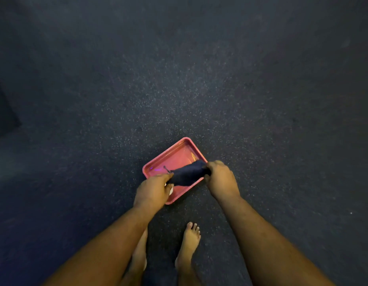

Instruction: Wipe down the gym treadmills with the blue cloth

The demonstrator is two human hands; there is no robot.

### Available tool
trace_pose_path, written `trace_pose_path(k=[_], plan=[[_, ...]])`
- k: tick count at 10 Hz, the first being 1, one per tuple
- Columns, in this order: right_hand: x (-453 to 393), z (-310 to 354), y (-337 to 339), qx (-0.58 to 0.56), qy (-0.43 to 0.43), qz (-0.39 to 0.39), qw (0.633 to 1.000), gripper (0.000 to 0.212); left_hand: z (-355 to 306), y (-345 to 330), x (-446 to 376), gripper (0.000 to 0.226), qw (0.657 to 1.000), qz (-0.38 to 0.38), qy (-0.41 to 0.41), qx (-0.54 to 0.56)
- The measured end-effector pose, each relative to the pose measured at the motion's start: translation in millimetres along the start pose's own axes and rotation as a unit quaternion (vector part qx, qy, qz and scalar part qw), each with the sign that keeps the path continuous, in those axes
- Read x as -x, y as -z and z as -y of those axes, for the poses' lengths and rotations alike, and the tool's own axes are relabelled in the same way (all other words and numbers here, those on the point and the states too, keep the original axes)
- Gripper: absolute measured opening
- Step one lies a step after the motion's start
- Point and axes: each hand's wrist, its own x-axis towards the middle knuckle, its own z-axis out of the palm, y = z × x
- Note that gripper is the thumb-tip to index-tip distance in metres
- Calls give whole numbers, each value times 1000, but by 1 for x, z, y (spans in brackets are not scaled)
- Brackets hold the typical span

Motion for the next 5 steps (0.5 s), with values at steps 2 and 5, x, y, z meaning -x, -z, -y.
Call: trace_pose_path(k=[2,5], plan=[[-73,-30,-89,-45,-3,-19,999,30,47,-84,-76,50,999,4,-5,31],[-71,-40,-157,-237,-145,4,961,54,79,-118,-84,68,951,51,128,277]])
